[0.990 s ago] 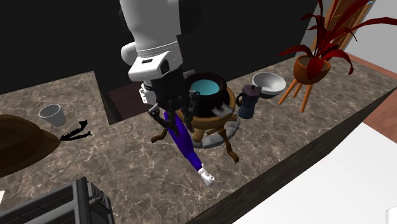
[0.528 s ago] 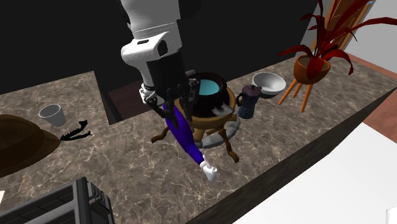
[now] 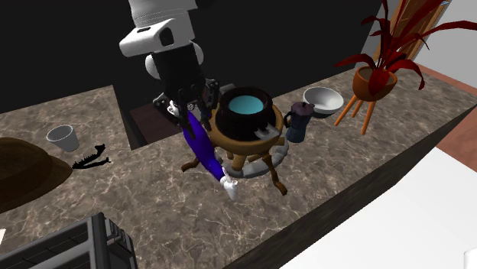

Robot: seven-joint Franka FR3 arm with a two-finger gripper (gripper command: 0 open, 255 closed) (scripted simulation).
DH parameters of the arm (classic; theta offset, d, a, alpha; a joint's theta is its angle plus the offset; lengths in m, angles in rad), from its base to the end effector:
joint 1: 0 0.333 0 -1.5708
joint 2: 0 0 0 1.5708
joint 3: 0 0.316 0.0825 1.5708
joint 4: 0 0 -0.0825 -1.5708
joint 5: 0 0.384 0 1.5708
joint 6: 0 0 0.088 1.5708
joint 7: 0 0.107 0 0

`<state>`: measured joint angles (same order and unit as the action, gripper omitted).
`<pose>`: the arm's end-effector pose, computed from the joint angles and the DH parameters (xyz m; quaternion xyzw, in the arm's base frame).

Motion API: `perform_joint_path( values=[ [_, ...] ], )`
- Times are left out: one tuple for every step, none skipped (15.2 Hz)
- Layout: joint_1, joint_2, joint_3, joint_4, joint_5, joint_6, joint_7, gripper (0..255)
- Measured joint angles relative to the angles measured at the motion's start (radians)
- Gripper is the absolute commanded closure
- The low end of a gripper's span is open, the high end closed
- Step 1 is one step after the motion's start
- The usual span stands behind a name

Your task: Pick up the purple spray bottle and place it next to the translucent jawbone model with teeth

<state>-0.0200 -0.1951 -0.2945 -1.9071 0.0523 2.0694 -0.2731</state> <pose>0.5044 -0.1748 0.6126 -0.9830 0.0310 -0.1811 0.0005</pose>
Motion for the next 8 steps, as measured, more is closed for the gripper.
perform_joint_path(
  values=[
    [-0.007,-0.031,-0.006,-0.019,-0.007,-0.012,-0.01,255],
    [-0.017,-0.067,-0.015,-0.049,-0.015,-0.017,-0.025,255],
    [-0.023,-0.094,-0.018,-0.08,-0.021,-0.012,-0.032,255],
    [-0.032,-0.131,-0.025,-0.114,-0.03,-0.015,-0.043,255],
    [-0.04,-0.158,-0.033,-0.138,-0.037,-0.017,-0.056,255],
    [-0.048,-0.179,-0.042,-0.154,-0.041,-0.023,-0.071,255],
    [-0.057,-0.214,-0.044,-0.184,-0.051,-0.028,-0.076,255],
    [-0.065,-0.241,-0.05,-0.202,-0.059,-0.036,-0.085,255]
  ],
)
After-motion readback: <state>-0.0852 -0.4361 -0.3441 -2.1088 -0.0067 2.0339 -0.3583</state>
